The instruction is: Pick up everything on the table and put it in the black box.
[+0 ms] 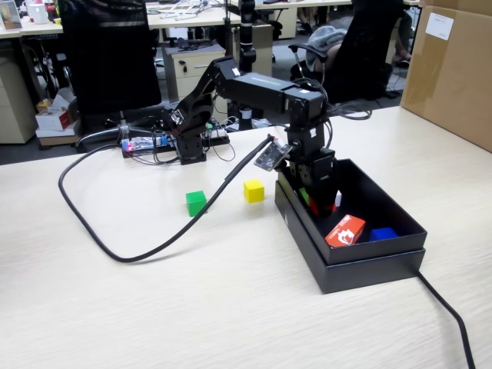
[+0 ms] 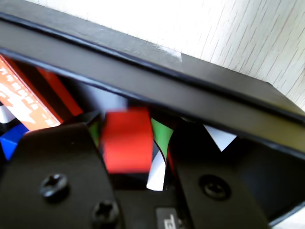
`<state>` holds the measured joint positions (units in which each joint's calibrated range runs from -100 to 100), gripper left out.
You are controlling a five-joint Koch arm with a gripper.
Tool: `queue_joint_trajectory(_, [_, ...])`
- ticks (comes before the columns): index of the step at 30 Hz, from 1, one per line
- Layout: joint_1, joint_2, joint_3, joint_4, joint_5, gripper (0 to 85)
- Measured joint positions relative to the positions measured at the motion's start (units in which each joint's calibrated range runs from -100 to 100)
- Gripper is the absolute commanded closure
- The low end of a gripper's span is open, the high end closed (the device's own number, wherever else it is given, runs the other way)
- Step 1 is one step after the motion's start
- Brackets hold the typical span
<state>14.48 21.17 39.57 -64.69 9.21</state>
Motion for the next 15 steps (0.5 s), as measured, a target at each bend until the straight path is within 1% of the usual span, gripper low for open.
queue_joint_trajectory(1, [-0.05, 0.0, 0.09, 0.0, -0.05, 59.7])
queue_joint_trajectory(4, [-0.1, 0.0, 0.0, 0.0, 0.0, 52.8])
queue_joint_trajectory(7, [-0.1, -0.39, 0.0, 0.0, 0.0, 52.7])
queue_joint_trajectory(8, [-0.15, -1.29, 0.0, 0.0, 0.0, 51.3])
queue_joint_trajectory(9, [-0.15, -2.72, -0.09, 0.0, 0.0, 48.3])
queue_joint_trajectory(11, [-0.1, -7.38, -0.09, 0.0, 0.0, 44.6])
queue_joint_trajectory(15, [-0.05, -23.82, -5.2, 0.0, -0.44, 44.6])
